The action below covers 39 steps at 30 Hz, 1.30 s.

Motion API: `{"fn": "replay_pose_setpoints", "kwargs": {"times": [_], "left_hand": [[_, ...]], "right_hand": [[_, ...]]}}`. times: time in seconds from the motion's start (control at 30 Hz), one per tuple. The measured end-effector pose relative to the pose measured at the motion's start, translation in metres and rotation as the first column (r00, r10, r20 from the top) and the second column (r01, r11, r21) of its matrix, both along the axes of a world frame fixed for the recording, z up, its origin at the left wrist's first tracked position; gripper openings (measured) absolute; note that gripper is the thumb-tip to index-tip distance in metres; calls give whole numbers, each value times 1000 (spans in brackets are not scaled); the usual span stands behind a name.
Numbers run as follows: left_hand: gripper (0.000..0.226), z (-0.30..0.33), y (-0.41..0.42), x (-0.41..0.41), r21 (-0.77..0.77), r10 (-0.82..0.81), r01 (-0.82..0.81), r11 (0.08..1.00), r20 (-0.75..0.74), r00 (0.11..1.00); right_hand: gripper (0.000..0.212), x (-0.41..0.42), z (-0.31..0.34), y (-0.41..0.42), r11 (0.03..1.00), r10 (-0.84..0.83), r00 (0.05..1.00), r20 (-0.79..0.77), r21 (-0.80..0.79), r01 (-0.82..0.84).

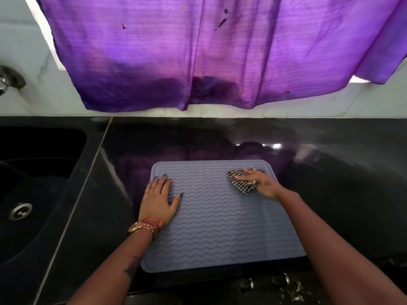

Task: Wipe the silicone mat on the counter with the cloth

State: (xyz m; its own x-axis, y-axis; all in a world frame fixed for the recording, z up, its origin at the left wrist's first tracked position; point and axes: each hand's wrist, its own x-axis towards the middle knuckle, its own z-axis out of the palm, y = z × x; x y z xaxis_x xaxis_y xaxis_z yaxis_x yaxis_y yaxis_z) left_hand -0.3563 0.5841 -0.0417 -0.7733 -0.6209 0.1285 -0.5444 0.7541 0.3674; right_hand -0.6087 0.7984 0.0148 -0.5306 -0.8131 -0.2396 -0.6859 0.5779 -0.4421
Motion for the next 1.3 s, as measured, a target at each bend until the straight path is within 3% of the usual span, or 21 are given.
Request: {"fn": "replay_pose_setpoints", "kwargs": {"times": [0.1,0.27,0.43,0.57,0.77,0.93,1.03,1.1,1.3], "left_hand": [[84,-1,-1,-1,2,3,-3,1000,8,1000],[85,-1,0,-2,0,2,-2,1000,17,1000],[86,0,0,-1,0,8,-8,1000,20,1000],[88,2,1,-1,-6,2,-2,1000,19,1000],[88,1,0,-1,2,4,-4,1000,27,1000],[87,0,0,1,8,1,-1,1000,18,1000],[88,2,1,0,9,-2,2,1000,26,1000],[88,2,0,0,8,-2,2,1000,30,1000],[87,1,1,0,3,-5,5,1000,21,1000]], "right_hand": [[78,-21,6,20,978,-86,996,-40,-193,77],[83,2,-25,49,980,-112,971,-213,135,143],[82,-2,-13,40,972,-124,983,-134,184,148],[79,19,7,28,992,-96,986,-133,66,106],[87,72,-22,24,992,-103,976,-192,48,115],[80,57,-12,25,997,-51,997,-50,59,54],[78,46,10,37,985,-102,993,67,-134,110],[78,36,14,51,963,-160,986,39,-212,165],[86,49,-31,78,985,-137,965,-222,76,157]]}}
